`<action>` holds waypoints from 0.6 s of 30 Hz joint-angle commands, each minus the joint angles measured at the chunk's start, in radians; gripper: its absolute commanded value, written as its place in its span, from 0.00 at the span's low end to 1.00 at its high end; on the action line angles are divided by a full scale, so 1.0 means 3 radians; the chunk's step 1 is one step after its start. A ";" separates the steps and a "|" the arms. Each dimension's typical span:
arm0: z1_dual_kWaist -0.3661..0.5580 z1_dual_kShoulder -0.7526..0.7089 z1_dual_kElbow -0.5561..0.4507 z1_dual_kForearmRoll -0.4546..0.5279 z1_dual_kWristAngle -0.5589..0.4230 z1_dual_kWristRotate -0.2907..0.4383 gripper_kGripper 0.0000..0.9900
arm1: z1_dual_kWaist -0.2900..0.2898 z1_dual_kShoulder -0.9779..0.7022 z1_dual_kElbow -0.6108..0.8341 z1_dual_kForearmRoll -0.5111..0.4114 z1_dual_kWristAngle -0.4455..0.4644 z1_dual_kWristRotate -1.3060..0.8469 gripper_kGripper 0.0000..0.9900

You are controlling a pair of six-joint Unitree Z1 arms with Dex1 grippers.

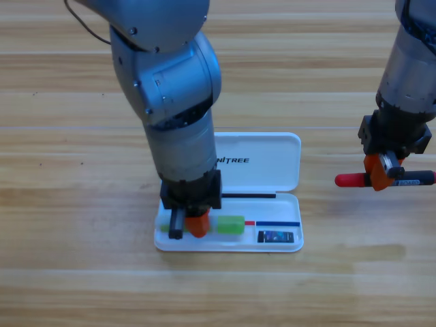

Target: Clean up eraser and pencils

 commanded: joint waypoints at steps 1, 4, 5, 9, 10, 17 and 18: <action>0.0028 0.0004 0.0072 -0.0044 0.0035 0.0015 0.00 | 0.0052 -0.0033 0.0099 0.0054 0.0026 0.0011 0.00; 0.0028 0.0004 0.0067 -0.0049 0.0035 0.0010 0.00 | 0.0052 -0.0033 0.0094 0.0054 0.0026 0.0011 0.00; 0.0028 0.0009 0.0062 -0.0049 0.0035 0.0010 0.00 | 0.0047 -0.0033 0.0094 0.0054 0.0026 0.0011 0.00; 0.0028 0.0009 0.0042 -0.0049 0.0035 0.0005 0.00 | 0.0052 -0.0023 0.0094 0.0054 0.0021 0.0011 0.00; 0.0028 0.0009 0.0037 -0.0049 0.0035 -0.0005 0.00 | 0.0052 -0.0023 0.0094 0.0054 0.0026 0.0011 0.00; 0.0028 0.0019 0.0042 -0.0049 0.0035 -0.0015 0.73 | 0.0052 -0.0033 0.0094 0.0054 0.0011 0.0011 0.00; 0.0028 0.0019 0.0047 -0.0049 0.0035 -0.0015 0.88 | 0.0052 -0.0033 0.0094 0.0054 0.0011 0.0006 0.00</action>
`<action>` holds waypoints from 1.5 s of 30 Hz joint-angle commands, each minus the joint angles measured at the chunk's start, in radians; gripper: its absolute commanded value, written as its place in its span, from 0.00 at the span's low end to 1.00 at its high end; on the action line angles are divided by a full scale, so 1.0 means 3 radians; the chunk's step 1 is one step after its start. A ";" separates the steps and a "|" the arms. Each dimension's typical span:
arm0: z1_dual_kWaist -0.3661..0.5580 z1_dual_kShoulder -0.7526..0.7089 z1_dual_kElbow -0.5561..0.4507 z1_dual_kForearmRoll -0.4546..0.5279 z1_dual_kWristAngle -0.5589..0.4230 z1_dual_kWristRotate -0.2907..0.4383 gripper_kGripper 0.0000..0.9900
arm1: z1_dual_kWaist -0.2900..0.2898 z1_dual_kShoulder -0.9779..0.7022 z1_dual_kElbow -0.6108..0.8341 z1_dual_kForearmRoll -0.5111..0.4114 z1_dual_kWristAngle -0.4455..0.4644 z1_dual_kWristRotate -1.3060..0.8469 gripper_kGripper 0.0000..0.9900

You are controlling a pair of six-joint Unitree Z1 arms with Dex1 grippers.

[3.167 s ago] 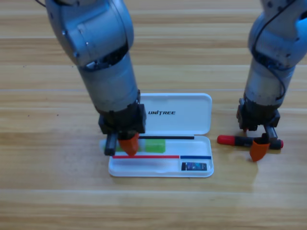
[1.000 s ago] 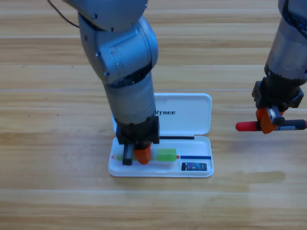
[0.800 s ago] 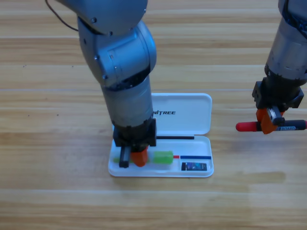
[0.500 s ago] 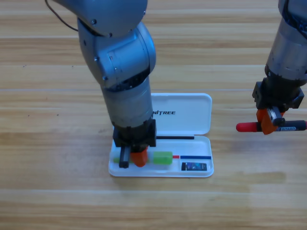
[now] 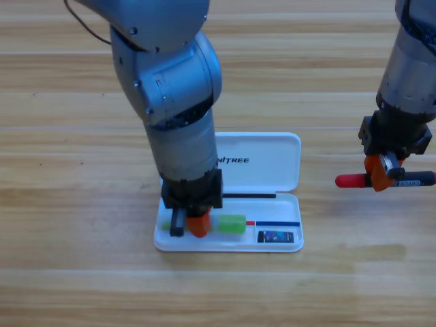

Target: Clean up eraser and pencils

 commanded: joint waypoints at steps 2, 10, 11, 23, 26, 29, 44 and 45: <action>0.0028 0.0019 0.0048 -0.0026 0.0045 -0.0020 0.99 | 0.0052 -0.0039 0.0092 0.0054 0.0006 0.0011 0.00; 0.0028 -0.0093 0.0053 -0.0001 0.0086 -0.0036 1.00 | 0.0088 -0.0131 0.0102 0.0151 0.0052 0.0016 0.00; 0.0028 -0.0165 0.0048 0.0030 0.0086 -0.0036 1.00 | 0.0118 -0.0156 0.0087 0.0192 0.0067 0.0037 0.00; 0.0289 -0.1489 -0.0290 0.0628 0.0055 0.0061 1.00 | 0.0839 0.0105 -0.0537 0.0524 0.0072 0.0512 0.00; 0.0468 -0.1806 -0.0290 0.0649 0.0050 0.0072 1.00 | 0.1003 0.0427 -0.0885 0.0565 0.0072 0.0630 0.00; 0.0688 -0.2036 -0.0269 0.0649 0.0045 0.0072 1.00 | 0.1059 0.0749 -0.1248 0.0565 0.0067 0.0676 0.00; 0.1322 -0.2363 -0.0254 0.0602 -0.0108 0.0077 1.00 | 0.1075 0.1613 -0.2138 0.0616 -0.0107 0.0752 0.00; 0.1322 -0.2369 -0.0249 0.0602 -0.0108 0.0077 1.00 | 0.1069 0.1623 -0.2148 0.0616 -0.0122 0.0747 0.00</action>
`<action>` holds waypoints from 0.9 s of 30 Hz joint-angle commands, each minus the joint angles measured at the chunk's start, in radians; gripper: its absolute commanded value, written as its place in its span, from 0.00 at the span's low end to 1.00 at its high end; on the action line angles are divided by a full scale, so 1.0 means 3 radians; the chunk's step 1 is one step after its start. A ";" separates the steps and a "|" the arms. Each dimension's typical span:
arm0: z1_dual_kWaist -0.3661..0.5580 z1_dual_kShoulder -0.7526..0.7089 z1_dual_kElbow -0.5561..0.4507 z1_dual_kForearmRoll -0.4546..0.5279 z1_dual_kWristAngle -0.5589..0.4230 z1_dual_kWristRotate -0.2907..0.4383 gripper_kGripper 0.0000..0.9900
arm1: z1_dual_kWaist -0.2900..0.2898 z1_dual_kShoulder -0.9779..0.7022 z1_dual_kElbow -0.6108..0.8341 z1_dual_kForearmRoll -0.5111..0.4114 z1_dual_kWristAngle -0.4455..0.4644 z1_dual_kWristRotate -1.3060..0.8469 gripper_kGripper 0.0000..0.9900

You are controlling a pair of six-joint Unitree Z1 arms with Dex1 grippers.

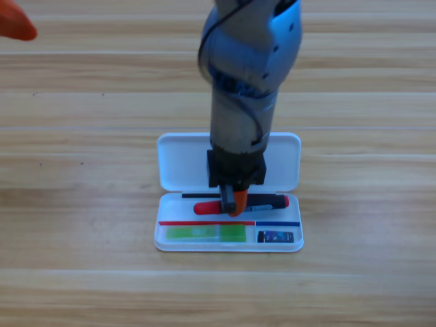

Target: Clean up eraser and pencils

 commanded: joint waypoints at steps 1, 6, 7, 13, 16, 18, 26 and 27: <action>0.0098 -0.0089 0.0075 -0.0018 -0.0008 0.0032 1.00 | 0.0054 0.0310 -0.0071 0.0034 -0.0116 0.0026 0.00; 0.0098 -0.0109 0.0131 -0.0018 -0.0028 0.0032 1.00 | 0.0034 0.0320 -0.0096 0.0034 -0.0132 0.0021 0.00; 0.0098 -0.0109 0.0146 -0.0018 -0.0033 0.0032 1.00 | 0.0034 0.0315 -0.0096 0.0034 -0.0132 0.0021 0.00; 0.0098 -0.0109 0.0213 -0.0023 -0.0054 0.0032 1.00 | 0.0018 0.0289 -0.0091 0.0034 -0.0188 0.0016 0.00; 0.0098 -0.0109 0.0249 -0.0044 -0.0064 0.0027 1.00 | 0.0018 0.0259 -0.0091 0.0034 -0.0188 0.0016 0.00; 0.0098 -0.0109 0.0264 -0.0054 -0.0074 0.0021 1.00 | 0.0018 0.0243 -0.0091 0.0034 -0.0188 0.0016 0.00; 0.0098 -0.0099 0.0320 -0.0090 -0.0084 0.0016 1.00 | 0.0018 0.0156 -0.0055 0.0039 -0.0188 0.0062 0.43; 0.0098 -0.0099 0.0331 -0.0100 -0.0095 0.0016 1.00 | 0.0018 0.0110 -0.0035 0.0054 -0.0188 0.0067 0.65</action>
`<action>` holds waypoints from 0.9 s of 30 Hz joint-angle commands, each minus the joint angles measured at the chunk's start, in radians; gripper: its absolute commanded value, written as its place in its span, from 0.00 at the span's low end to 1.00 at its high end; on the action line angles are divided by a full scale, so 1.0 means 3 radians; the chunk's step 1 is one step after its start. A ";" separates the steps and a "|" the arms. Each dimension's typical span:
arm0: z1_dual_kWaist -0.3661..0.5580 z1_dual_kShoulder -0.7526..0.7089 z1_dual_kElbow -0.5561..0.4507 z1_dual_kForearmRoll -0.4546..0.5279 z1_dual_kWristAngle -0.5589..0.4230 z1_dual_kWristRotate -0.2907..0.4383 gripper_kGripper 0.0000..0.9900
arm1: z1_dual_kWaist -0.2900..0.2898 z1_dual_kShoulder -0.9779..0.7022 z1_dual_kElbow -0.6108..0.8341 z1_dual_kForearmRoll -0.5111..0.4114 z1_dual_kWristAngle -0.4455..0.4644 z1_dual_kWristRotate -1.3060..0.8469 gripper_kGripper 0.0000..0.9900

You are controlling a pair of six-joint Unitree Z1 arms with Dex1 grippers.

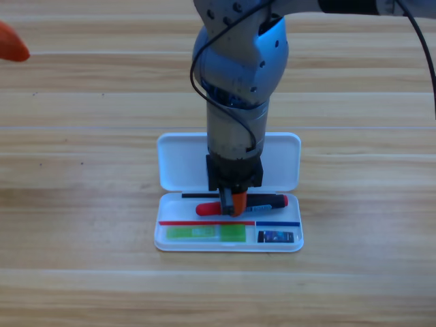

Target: Clean up eraser and pencils

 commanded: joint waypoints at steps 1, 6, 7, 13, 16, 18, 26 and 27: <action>0.0068 -0.0046 0.0125 -0.0093 -0.0048 0.0011 1.00 | 0.0018 -0.0098 0.0104 0.0058 -0.0038 0.0067 0.81; 0.0068 -0.0020 0.0171 -0.0119 -0.0068 -0.0005 1.00 | 0.0049 -0.0635 0.0272 0.0160 0.0172 0.0078 0.89; 0.0068 -0.0015 0.0176 -0.0124 -0.0073 -0.0005 1.00 | 0.0069 -0.0773 0.0272 0.0232 0.0244 0.0078 0.90; 0.0068 -0.0015 0.0227 -0.0190 -0.0078 -0.0010 1.00 | 0.0218 -0.1770 0.0589 0.0405 0.0617 0.0129 0.91; 0.0068 0.0000 0.0222 -0.0267 -0.0058 -0.0020 1.00 | 0.0243 -0.2195 0.0835 0.0380 0.0857 0.0175 0.91; 0.0109 0.0016 0.0217 -0.0374 -0.0037 -0.0040 1.00 | 0.0238 -0.2399 0.1009 0.0318 0.0960 0.0221 0.93; 0.0584 0.0496 0.0289 -0.1295 -0.0247 -0.0178 1.00 | -0.0043 -0.2982 0.2062 -0.0581 0.1159 0.0487 0.99; 0.0641 0.0629 0.0289 -0.1417 -0.0288 -0.0209 1.00 | -0.0038 -0.3043 0.2205 -0.0714 0.1159 0.0517 0.99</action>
